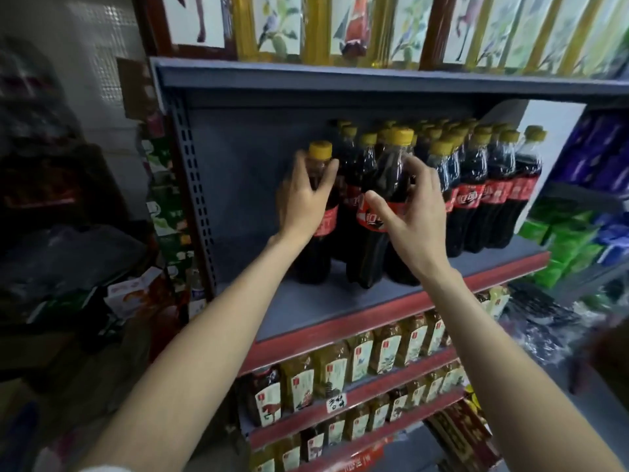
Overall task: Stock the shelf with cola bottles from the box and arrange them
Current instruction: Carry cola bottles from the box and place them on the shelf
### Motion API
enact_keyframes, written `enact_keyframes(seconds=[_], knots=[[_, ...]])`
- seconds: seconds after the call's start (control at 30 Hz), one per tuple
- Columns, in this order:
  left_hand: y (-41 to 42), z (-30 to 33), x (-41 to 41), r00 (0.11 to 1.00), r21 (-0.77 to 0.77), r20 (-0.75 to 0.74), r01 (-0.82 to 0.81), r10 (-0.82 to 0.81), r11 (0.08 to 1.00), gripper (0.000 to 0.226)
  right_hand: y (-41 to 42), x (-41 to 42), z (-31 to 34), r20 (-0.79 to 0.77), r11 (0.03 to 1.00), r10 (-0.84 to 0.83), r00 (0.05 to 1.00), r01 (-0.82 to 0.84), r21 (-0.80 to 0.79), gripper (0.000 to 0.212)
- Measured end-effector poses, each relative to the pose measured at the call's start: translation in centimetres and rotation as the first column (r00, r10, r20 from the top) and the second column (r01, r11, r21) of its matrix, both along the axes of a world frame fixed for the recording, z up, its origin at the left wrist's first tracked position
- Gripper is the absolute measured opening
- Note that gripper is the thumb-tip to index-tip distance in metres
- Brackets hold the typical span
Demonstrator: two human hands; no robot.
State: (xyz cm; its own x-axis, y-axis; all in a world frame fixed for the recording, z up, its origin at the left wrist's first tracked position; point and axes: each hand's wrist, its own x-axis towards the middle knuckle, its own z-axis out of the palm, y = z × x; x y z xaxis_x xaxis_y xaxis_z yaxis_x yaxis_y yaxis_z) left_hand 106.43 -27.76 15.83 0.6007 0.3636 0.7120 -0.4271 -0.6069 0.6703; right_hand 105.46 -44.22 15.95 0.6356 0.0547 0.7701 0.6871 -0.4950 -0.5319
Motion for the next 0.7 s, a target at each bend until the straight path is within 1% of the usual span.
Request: enact_keyframes(seconds=[0.07,0.13,0.23,0.33,0.4,0.47,0.5,0.6,0.7], knots=[[-0.1,-0.1,1.7,0.998,-0.01,-0.033,-0.045,0.045,0.999,0.045,-0.1,1.0,-0.1,0.015,1.0,0.005,1.0,-0.005,-0.025,0.069],[-0.4,0.0,3.2,0.995,-0.022,-0.056,-0.079,0.078,0.997,0.04,0.0,1.8,-0.4,0.042,0.999,0.014,0.999,-0.012,-0.051,0.07],[-1.1,0.1,5.1,0.99,-0.015,-0.055,-0.134,0.133,0.991,0.041,0.3,2.6,-1.5,0.051,0.997,0.011,0.999,-0.007,-0.083,0.07],[-1.9,0.1,6.6,0.988,-0.005,-0.054,-0.145,0.145,0.989,0.042,0.5,3.4,-2.2,0.068,0.991,-0.04,0.997,0.048,-0.126,0.067],[-2.0,0.0,7.4,0.99,-0.082,-0.046,-0.133,0.13,0.988,0.044,0.5,4.0,-2.2,0.094,0.981,-0.083,0.992,0.097,-0.165,0.067],[-1.9,-0.3,8.1,0.997,-0.193,-0.03,-0.079,0.074,0.978,0.049,0.6,4.3,-2.1,0.14,0.966,-0.116,0.983,0.144,-0.216,0.065],[-1.8,-0.3,8.2,0.999,-0.215,-0.026,-0.049,0.045,0.975,0.051,0.7,4.3,-2.1,0.156,0.961,-0.122,0.98,0.156,-0.227,0.064],[-1.3,-0.9,8.4,0.999,-0.194,-0.035,0.005,-0.012,0.981,0.055,0.6,4.2,-2.4,0.214,0.955,-0.141,0.967,0.189,-0.228,0.059],[-1.1,-1.2,8.0,0.997,-0.136,-0.075,0.018,-0.029,0.991,0.06,0.1,3.9,-2.9,0.31,0.96,-0.141,0.94,0.207,-0.191,0.051]])
